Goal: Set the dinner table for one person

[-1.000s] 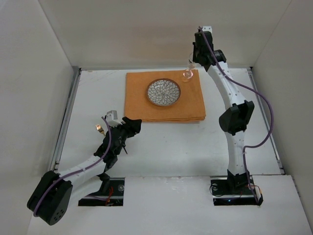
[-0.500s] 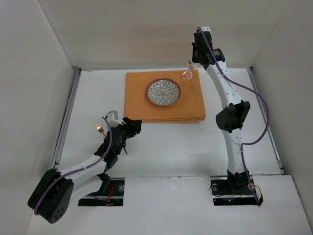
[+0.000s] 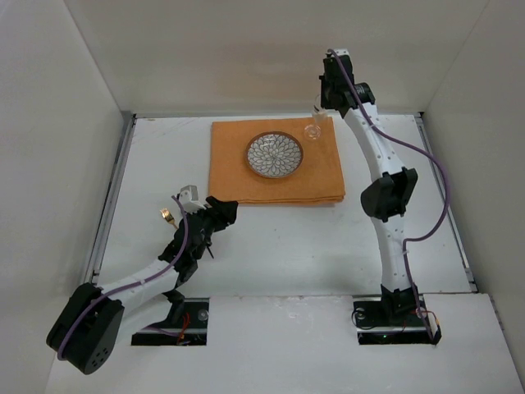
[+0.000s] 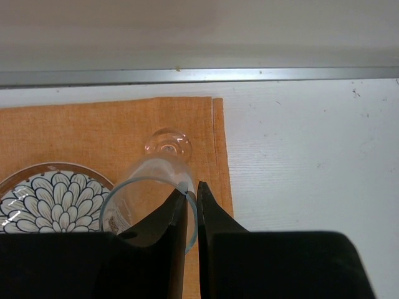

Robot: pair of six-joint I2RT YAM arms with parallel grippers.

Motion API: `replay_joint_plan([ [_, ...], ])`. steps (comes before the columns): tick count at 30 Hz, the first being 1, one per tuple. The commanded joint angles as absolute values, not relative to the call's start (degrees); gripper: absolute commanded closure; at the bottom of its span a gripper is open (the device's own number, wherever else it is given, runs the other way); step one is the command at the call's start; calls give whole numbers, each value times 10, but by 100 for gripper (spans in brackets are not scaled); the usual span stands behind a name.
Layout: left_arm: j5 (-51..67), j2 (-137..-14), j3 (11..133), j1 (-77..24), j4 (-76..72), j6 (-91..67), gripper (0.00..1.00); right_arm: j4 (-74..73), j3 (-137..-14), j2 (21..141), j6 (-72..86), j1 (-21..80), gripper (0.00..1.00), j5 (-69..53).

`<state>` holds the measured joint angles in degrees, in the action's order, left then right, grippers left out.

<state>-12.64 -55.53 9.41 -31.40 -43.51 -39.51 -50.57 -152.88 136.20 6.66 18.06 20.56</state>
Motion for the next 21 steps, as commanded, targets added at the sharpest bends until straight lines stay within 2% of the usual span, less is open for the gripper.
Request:
replay_joint_plan([
  [1, -131, -560, 102, -311, -468, -397, 44, -525, -1551, 1367, 51, 181, 96, 207],
  [10, -131, -592, 105, -315, -485, -398, 44, -531, -1557, 1385, 47, 181, 92, 206],
  [12, -131, -590, 105, -315, -486, -398, 44, -528, -1568, 1397, 49, 181, 82, 212],
  [17, -131, -586, 105, -311, -485, -397, 44, -516, -1609, 1422, 66, 182, 64, 217],
  [21, -131, -591, 105, -311, -485, -396, 44, -501, -1633, 1421, 79, 182, 60, 218],
])
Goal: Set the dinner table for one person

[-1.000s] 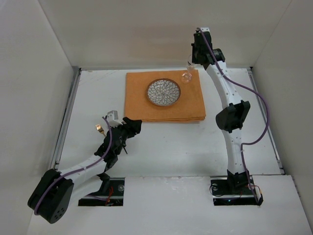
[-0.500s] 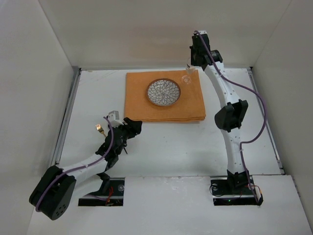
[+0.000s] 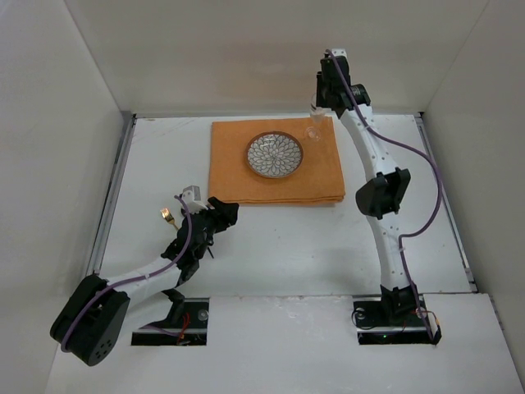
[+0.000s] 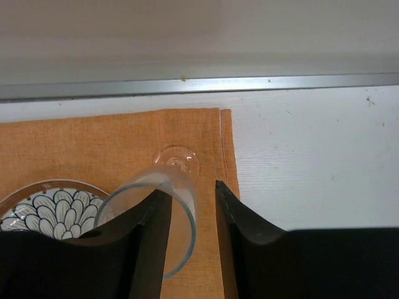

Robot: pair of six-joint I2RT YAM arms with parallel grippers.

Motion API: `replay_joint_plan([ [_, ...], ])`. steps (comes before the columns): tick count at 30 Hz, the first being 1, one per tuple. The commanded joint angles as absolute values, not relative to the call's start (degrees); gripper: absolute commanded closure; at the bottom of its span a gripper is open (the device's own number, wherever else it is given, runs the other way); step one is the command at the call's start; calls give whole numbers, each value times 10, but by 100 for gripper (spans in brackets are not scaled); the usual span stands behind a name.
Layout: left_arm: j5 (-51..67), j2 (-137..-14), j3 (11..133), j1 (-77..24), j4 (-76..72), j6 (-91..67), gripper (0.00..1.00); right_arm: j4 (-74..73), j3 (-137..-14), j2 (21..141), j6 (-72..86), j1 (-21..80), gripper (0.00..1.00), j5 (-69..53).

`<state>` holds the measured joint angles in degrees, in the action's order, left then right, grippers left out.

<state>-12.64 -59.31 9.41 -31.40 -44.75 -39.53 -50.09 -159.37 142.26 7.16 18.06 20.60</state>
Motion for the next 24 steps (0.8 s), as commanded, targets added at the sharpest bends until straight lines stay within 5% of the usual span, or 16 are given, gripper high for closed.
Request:
replay_joint_plan([
  [1, -131, -592, 105, -311, -486, -396, 44, -497, -1634, 1417, 81, 181, 60, 218],
  [24, -156, -599, 112, -319, -479, -382, 44, -465, -1632, 1336, 95, 173, 45, 193],
])
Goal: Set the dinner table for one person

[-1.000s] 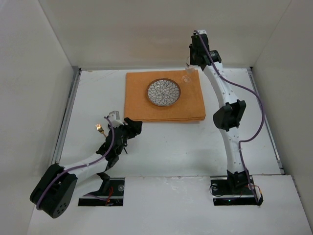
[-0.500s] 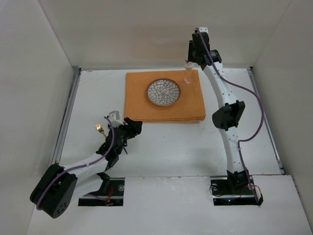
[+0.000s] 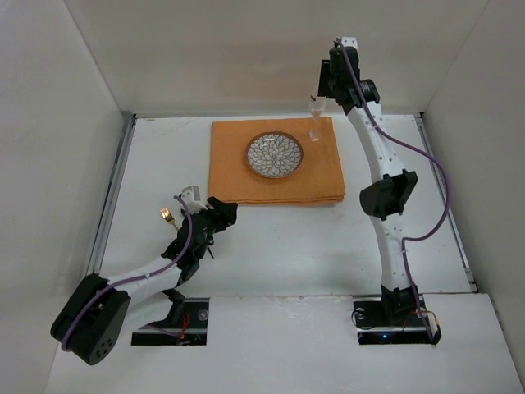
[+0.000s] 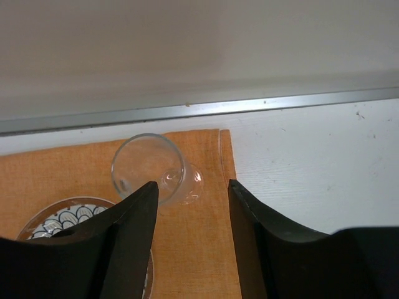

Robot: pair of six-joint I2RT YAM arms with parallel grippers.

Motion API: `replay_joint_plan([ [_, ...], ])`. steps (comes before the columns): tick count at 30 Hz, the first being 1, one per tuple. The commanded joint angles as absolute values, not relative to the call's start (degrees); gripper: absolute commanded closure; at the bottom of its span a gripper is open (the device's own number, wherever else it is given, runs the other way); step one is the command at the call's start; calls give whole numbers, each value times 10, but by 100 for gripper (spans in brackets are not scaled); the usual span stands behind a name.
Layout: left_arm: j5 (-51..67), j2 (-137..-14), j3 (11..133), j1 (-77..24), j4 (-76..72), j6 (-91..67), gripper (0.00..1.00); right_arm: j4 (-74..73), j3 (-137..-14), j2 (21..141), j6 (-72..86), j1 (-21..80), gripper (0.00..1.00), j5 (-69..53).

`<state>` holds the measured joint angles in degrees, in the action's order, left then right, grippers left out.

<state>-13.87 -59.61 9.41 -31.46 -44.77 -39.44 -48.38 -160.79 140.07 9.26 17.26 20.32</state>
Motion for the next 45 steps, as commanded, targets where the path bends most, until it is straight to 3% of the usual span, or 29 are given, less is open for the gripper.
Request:
replay_joint_plan([
  [1, -156, -599, 112, -319, -479, -381, 44, -465, -1632, 1330, 95, 173, 45, 189],
  [13, -180, -603, 134, -326, -438, -361, 44, -470, -1578, 1224, 96, 184, 45, 185],
  [15, -195, -599, 151, -327, -395, -357, 45, -448, -1484, 1161, 99, 197, 56, 185],
  [17, -213, -592, 177, -328, -327, -348, 46, -371, -1332, 1066, 98, 217, 75, 185],
  [20, -243, -577, 214, -327, -231, -343, 52, -221, -1092, 903, 100, 253, 86, 185],
  [24, -279, -551, 243, -333, -132, -343, 62, -100, -838, 726, 131, 320, 84, 189],
  [32, -347, -519, 278, -335, 76, -380, 65, 49, -463, 549, 233, 388, 78, 201],
  [45, -327, -598, 293, -312, 161, -444, 60, 155, -285, 507, 279, 402, 73, 174],
])
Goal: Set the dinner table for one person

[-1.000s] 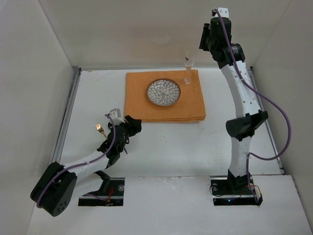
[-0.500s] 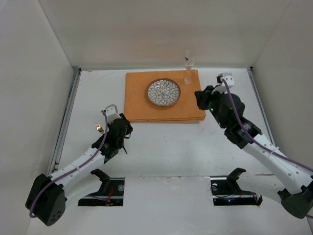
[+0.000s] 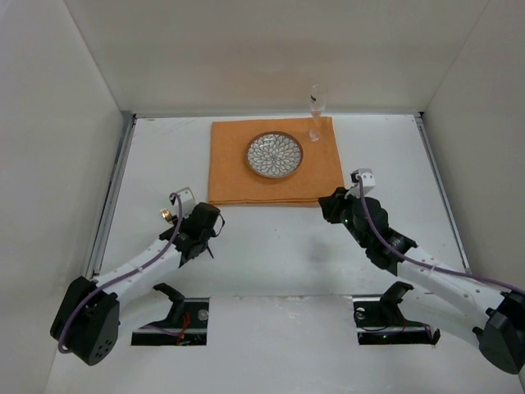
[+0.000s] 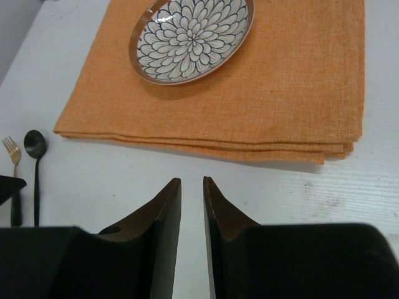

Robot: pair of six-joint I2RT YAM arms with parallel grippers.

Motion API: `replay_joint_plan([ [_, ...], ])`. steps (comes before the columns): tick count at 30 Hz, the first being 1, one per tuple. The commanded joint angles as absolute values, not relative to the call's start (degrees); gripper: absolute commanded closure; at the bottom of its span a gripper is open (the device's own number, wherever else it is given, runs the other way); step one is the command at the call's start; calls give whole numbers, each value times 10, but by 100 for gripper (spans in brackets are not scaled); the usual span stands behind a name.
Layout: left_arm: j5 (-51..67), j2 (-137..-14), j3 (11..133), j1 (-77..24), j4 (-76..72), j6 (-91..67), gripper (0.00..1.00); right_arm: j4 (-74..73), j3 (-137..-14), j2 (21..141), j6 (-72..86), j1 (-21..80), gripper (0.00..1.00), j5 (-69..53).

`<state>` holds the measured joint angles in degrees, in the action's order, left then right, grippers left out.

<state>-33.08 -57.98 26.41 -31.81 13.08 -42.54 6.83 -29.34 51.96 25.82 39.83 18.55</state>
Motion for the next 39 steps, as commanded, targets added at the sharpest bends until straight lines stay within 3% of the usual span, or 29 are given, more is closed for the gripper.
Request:
replay_joint_plan([
  [1, -324, -612, 295, -312, 161, -445, 60, 162, -280, 508, 282, 402, 73, 171],
  [9, -323, -669, 301, -312, 142, -456, 62, 178, -272, 535, 293, 406, 71, 149],
  [22, -273, -710, 280, -283, 97, -460, 75, 182, -268, 536, 304, 409, 66, 155],
  [34, -278, -649, 242, -263, 86, -464, 100, 171, -239, 474, 324, 361, 59, 163],
  [39, -307, -583, 286, -288, 126, -435, 100, 171, -231, 465, 337, 342, 54, 163],
])
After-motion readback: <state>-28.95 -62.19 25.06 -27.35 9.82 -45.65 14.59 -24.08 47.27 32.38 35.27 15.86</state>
